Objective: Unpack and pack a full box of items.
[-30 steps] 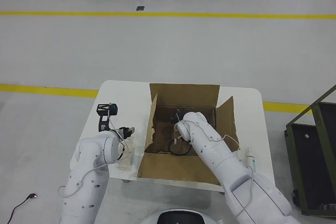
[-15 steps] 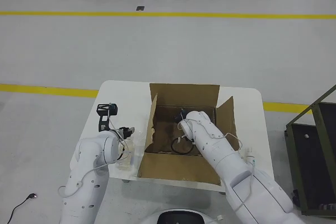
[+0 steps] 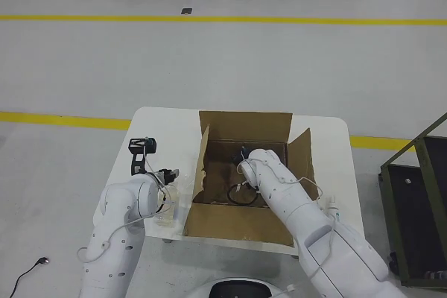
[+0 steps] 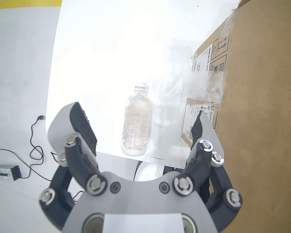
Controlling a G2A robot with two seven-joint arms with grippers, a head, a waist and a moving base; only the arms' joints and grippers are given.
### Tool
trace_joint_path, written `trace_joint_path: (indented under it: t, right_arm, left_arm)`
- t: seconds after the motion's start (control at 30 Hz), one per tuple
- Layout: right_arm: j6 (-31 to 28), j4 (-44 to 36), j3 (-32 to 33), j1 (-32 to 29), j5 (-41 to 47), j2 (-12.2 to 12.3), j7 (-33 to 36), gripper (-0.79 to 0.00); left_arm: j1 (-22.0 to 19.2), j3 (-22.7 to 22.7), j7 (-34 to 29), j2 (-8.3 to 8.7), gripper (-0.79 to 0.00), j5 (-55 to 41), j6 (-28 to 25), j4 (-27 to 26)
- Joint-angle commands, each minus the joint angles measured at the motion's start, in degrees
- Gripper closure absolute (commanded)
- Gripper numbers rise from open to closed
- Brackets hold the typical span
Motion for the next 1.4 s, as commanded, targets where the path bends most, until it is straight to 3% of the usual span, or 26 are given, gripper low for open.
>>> trace_joint_path:
  t: [0.0,0.17,0.27,0.33,0.97,1.33,1.37]
  right_arm:
    - [-0.14,0.30,-0.01,0.12,0.19,-0.07,-0.10,-0.286]
    - [-0.41,1.16,-0.12,0.34,0.46,-0.23,-0.33,-0.259]
    - [-0.58,1.54,-0.20,0.47,0.58,-0.30,-0.35,-0.175]
    - [-0.54,1.74,-0.20,0.57,0.74,-0.33,-0.40,-0.003]
    - [-2.68,-1.98,-1.31,-0.82,1.62,-1.43,-1.80,0.000]
    - [-3.39,-4.07,-3.90,-2.95,-0.62,-2.67,3.80,0.000]
    - [-3.45,-4.19,-3.95,-2.96,-0.68,-2.69,4.04,-0.142]
  left_arm:
    - [0.00,0.00,0.00,0.00,-0.785,0.00,0.00,0.00]
    - [0.00,0.00,0.00,0.00,-0.785,0.00,0.00,0.00]
    - [0.00,0.00,0.00,0.00,-0.785,0.00,0.00,0.00]
    - [0.00,0.00,0.00,0.00,-0.785,0.00,0.00,0.00]
    - [0.00,0.00,0.00,0.00,-0.785,0.00,0.00,0.00]
    - [0.00,0.00,0.00,0.00,-0.785,0.00,0.00,0.00]
    - [0.00,0.00,0.00,0.00,-0.785,0.00,0.00,0.00]
